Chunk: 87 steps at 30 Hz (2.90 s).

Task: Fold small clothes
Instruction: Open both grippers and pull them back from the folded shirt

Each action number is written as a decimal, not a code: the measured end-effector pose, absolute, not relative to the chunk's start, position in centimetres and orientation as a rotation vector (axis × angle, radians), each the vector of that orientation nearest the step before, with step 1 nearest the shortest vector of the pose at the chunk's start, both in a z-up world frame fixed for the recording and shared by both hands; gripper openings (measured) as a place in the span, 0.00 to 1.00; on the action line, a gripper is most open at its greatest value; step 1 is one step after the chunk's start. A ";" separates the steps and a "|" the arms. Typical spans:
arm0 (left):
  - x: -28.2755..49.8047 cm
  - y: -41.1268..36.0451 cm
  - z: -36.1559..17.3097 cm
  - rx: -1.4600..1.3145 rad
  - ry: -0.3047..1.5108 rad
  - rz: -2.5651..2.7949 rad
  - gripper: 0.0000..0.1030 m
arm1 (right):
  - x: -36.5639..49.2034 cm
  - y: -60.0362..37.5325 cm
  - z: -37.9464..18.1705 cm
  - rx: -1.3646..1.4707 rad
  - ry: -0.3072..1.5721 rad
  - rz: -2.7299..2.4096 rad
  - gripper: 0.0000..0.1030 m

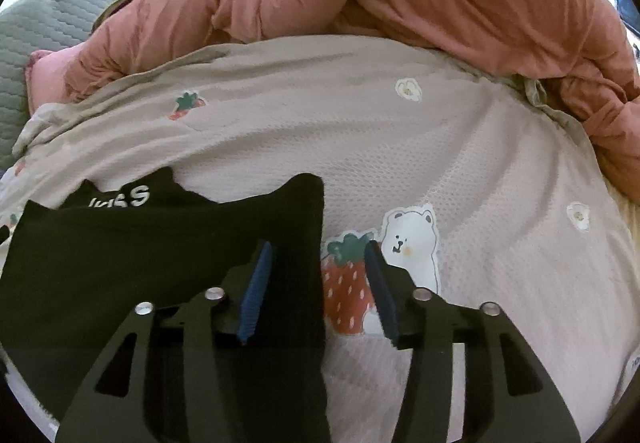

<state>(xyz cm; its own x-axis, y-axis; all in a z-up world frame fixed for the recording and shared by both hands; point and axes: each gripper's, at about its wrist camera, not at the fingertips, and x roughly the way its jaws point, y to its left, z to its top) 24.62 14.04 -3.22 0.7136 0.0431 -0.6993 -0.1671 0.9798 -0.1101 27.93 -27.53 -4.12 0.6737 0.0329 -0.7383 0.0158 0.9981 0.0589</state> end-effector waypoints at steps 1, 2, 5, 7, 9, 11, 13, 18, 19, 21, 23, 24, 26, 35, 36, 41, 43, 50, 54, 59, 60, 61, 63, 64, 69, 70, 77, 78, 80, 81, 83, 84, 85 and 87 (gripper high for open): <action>24.5 13.9 -3.1 -0.168 0.768 0.116 0.19 | 27.4 -27.4 -3.9 0.066 0.826 0.022 0.48; 24.3 13.8 -2.9 -0.165 0.768 0.114 0.21 | 26.9 -27.3 -3.6 0.070 0.821 0.031 0.51; 23.9 13.6 -2.4 -0.164 0.763 0.108 0.30 | 25.9 -27.0 -2.8 0.095 0.801 0.056 0.64; 23.5 13.3 -2.0 -0.165 0.757 0.101 0.31 | 25.1 -26.7 -2.3 0.108 0.789 0.076 0.64; 23.2 13.1 -1.6 -0.166 0.751 0.095 0.35 | 24.5 -26.3 -1.9 0.111 0.782 0.091 0.65; 22.9 12.9 -1.3 -0.169 0.753 0.085 0.40 | 23.7 -25.8 -1.6 0.106 0.779 0.116 0.66; 22.5 12.7 -1.1 -0.174 0.757 0.073 0.45 | 23.0 -25.2 -1.6 0.095 0.786 0.135 0.66; 21.6 11.5 -0.7 -0.164 0.754 0.044 0.47 | 21.4 -24.0 -1.5 0.065 0.790 0.170 0.66; 21.4 11.3 -0.6 -0.164 0.753 0.040 0.47 | 21.0 -23.7 -1.5 0.055 0.787 0.174 0.66; 21.1 10.9 -0.6 -0.165 0.756 0.025 0.47 | 20.3 -23.2 -1.5 0.036 0.785 0.185 0.66; 20.8 10.3 -0.7 -0.163 0.763 0.012 0.47 | 19.6 -22.6 -1.5 0.013 0.785 0.199 0.66; 20.6 9.9 -0.8 -0.159 0.765 0.003 0.47 | 19.2 -22.4 -1.5 0.006 0.786 0.207 0.66; 20.2 9.2 -0.9 -0.145 0.767 -0.015 0.47 | 18.6 -21.9 -1.6 -0.012 0.791 0.228 0.66; 20.2 7.2 -4.6 -0.067 0.905 -0.031 0.48 | 17.3 -21.5 -4.2 -0.026 0.896 0.253 0.66; 20.1 7.2 -4.8 -0.072 0.908 -0.030 0.50 | 17.3 -21.7 -4.6 -0.021 0.909 0.246 0.66; 19.6 7.2 -5.2 -0.061 0.900 -0.027 0.50 | 17.4 -22.7 -5.7 0.024 0.936 0.227 0.74; 19.4 7.2 -5.2 -0.061 0.894 -0.023 0.50 | 17.4 -23.1 -5.9 0.047 0.942 0.227 0.74; 18.3 7.6 -4.3 -0.076 0.862 -0.019 0.50 | 16.1 -23.2 -4.4 0.050 0.893 0.238 0.74; 17.6 7.9 -3.8 -0.081 0.849 -0.012 0.54 | 15.2 -23.1 -3.4 0.043 0.866 0.243 0.74; 17.2 8.5 -3.3 -0.088 0.835 0.009 0.60 | 14.7 -22.3 -2.4 0.024 0.848 0.255 0.74; 17.1 8.7 -3.2 -0.093 0.831 0.011 0.60 | 14.7 -22.0 -2.2 0.019 0.846 0.260 0.74; 17.0 8.8 -3.1 -0.096 0.828 0.014 0.62 | 14.6 -21.8 -2.1 0.016 0.844 0.264 0.74; 16.9 9.2 -2.9 -0.104 0.821 0.021 0.67 | 14.5 -21.2 -1.9 0.009 0.842 0.276 0.74; 16.9 9.3 -2.7 -0.106 0.817 0.027 0.68 | 14.5 -20.9 -1.8 0.003 0.841 0.281 0.74; 16.7 10.2 -2.2 -0.119 0.799 0.054 0.74 | 14.4 -18.7 -1.3 -0.021 0.832 0.310 0.91; 16.8 10.4 -2.2 -0.126 0.797 0.059 0.74 | 14.3 -18.2 -1.1 -0.031 0.820 0.313 0.91; 16.6 11.5 -1.6 -0.151 0.773 0.078 0.91 | 14.0 -14.6 -0.5 -0.093 0.803 0.370 0.91; 16.6 11.7 -1.4 -0.153 0.765 0.080 0.91 | 14.0 -14.1 -0.5 -0.100 0.801 0.375 0.91; 16.6 11.9 -1.3 -0.157 0.760 0.086 0.91 | 13.9 -13.2 -0.5 -0.112 0.802 0.391 0.91; 16.6 12.1 -1.4 -0.161 0.762 0.087 0.91 | 14.0 -12.8 -0.5 -0.117 0.803 0.398 0.91; 16.7 12.4 -1.4 -0.169 0.765 0.093 0.91 | 14.0 -11.8 -0.5 -0.128 0.804 0.415 0.91; 16.7 12.4 -1.4 -0.171 0.765 0.094 0.91 | 14.0 -11.4 -0.6 -0.135 0.806 0.425 0.91; 16.7 12.5 -1.4 -0.174 0.766 0.094 0.91 | 14.0 -10.8 -0.6 -0.143 0.805 0.432 0.91; 16.7 12.6 -1.4 -0.175 0.763 0.097 0.91 | 13.9 -9.8 -0.7 -0.155 0.807 0.453 0.92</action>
<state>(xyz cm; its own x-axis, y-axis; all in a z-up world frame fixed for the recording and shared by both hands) 16.74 12.62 -1.36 0.7189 0.0233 -0.6947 -0.1503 0.9810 -0.1226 13.90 -9.84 -0.73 0.6023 0.3318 -0.7260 -0.4477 0.8934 0.0369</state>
